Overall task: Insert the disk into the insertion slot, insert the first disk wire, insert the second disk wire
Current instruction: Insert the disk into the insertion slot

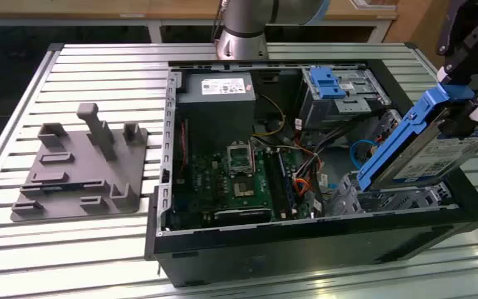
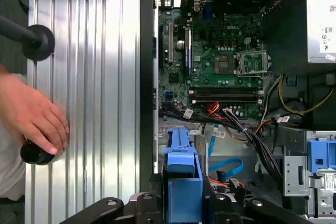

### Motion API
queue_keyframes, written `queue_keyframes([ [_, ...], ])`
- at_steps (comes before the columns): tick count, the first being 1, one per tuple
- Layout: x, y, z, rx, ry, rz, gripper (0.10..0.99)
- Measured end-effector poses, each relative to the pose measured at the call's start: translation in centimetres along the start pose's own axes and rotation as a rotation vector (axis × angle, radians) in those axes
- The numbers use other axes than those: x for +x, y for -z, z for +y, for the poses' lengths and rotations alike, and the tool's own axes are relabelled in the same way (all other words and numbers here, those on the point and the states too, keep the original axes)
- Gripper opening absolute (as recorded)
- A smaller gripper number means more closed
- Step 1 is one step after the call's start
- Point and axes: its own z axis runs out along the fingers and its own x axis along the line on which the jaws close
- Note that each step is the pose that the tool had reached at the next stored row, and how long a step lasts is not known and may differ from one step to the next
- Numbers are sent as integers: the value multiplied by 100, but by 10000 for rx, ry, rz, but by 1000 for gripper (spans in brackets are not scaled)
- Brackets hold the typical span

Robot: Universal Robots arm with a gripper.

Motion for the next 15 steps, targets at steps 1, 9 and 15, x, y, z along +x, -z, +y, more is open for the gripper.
queue_keyframes([
  [1, 0, 0, 0, 0, 0, 0, 365],
  [9, 0, 0, 0, 0, 0, 0, 365],
  [15, 0, 0, 0, 0, 2, -39, 365],
])
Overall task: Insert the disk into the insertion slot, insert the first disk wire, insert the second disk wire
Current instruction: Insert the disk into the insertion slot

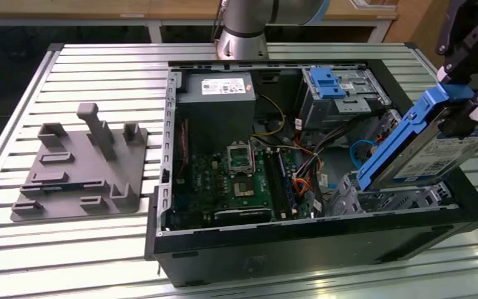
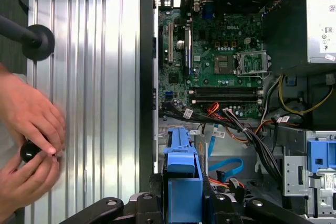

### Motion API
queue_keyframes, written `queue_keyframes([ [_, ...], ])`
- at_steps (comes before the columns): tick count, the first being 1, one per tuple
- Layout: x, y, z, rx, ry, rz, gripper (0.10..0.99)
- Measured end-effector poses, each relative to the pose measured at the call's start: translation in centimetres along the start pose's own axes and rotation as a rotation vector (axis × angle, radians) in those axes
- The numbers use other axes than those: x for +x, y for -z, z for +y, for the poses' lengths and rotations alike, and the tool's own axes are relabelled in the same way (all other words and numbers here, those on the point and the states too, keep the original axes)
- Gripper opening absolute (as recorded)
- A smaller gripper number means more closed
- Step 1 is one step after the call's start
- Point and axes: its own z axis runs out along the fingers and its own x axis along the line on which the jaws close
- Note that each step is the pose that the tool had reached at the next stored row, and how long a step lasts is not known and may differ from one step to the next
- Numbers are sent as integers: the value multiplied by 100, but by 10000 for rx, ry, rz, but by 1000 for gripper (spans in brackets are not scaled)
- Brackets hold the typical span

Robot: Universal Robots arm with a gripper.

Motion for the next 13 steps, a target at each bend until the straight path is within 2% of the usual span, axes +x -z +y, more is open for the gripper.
queue_keyframes([
  [2, 0, 0, 0, 4, 13, -118, 365],
  [9, 1, -1, 1, 37, 73, -652, 365],
  [11, 1, 0, 1, 40, 78, -708, 365],
  [13, 1, 0, 1, 39, 78, -709, 365],
])
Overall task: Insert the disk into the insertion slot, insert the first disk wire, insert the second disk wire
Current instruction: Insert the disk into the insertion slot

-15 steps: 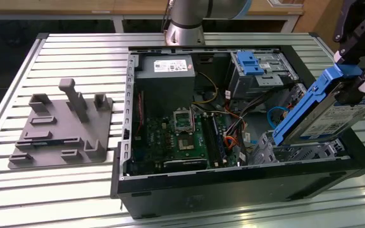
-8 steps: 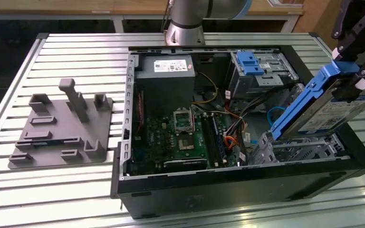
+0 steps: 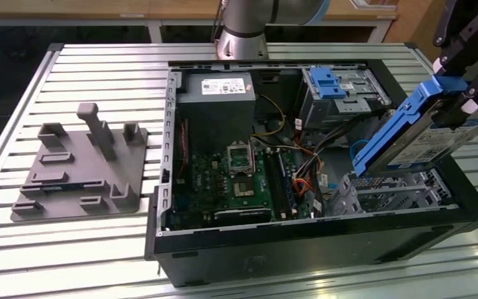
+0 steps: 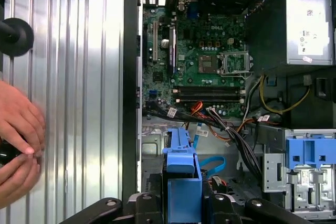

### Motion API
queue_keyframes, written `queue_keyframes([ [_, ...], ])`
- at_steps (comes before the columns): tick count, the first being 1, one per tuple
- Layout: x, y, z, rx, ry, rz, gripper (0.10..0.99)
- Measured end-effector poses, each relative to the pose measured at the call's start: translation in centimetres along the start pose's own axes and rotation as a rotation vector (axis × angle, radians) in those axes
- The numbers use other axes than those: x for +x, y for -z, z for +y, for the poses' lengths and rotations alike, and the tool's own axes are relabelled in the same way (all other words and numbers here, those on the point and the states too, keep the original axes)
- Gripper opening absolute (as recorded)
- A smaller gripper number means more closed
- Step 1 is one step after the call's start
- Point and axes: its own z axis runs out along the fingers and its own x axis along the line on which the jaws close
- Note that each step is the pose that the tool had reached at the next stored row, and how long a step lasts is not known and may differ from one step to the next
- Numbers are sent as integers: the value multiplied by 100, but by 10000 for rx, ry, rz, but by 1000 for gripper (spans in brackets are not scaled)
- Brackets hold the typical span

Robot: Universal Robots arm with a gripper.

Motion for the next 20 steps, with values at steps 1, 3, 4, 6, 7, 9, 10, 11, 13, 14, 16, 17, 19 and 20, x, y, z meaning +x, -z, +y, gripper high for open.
queue_keyframes([
  [1, 0, 0, 0, 0, 1, -1, 365],
  [3, 0, 0, 0, 0, 1, -1, 365],
  [4, 1, -1, 0, 0, 0, 2, 365],
  [6, 1, -5, -1, 11, 1, 5, 365],
  [7, 2, -6, -1, 16, 1, 18, 365],
  [9, 2, -7, -10, 21, 0, 41, 365],
  [10, 1, -8, -21, 22, -1, 46, 365],
  [11, 1, -9, -32, 22, 0, 47, 365],
  [13, 1, -16, -63, 26, 0, 44, 365],
  [14, 1, -19, -82, 26, 0, 44, 365],
  [16, 1, -25, -119, 27, -4, 46, 365],
  [17, 1, -27, -130, 27, -9, 46, 365],
  [19, 1, -27, -133, 27, -10, 47, 365],
  [20, 1, -28, -135, 27, -10, 45, 365],
])
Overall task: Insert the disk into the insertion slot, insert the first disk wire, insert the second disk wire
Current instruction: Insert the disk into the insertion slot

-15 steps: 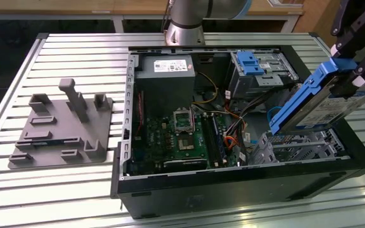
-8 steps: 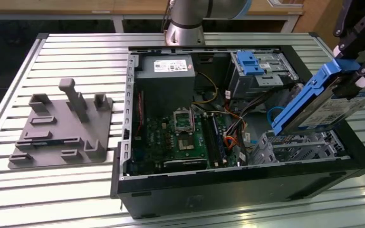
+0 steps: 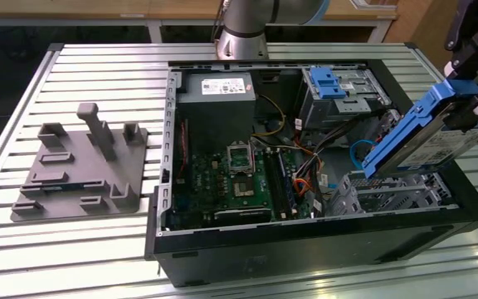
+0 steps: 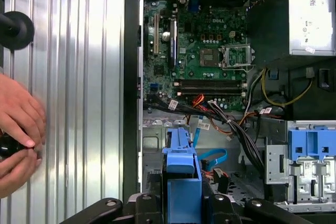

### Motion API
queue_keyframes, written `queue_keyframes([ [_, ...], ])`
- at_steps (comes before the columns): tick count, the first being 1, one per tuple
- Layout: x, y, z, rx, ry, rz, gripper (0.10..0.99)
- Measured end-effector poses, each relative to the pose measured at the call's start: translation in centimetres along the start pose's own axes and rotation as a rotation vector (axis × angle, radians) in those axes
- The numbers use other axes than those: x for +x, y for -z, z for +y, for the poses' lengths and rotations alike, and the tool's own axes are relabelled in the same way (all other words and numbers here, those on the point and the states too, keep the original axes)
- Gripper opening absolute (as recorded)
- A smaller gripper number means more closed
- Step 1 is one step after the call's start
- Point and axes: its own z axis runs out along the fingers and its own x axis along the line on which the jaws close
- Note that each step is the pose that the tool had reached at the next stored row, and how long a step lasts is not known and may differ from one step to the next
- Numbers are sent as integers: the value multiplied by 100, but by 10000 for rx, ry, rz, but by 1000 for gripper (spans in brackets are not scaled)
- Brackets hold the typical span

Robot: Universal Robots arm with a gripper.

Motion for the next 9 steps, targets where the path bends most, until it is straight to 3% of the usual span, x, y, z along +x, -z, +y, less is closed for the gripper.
queue_keyframes([
  [6, -11, -4, -4, 0, 0, 2, 365],
  [9, -53, -11, -4, 0, 2, 11, 365],
])
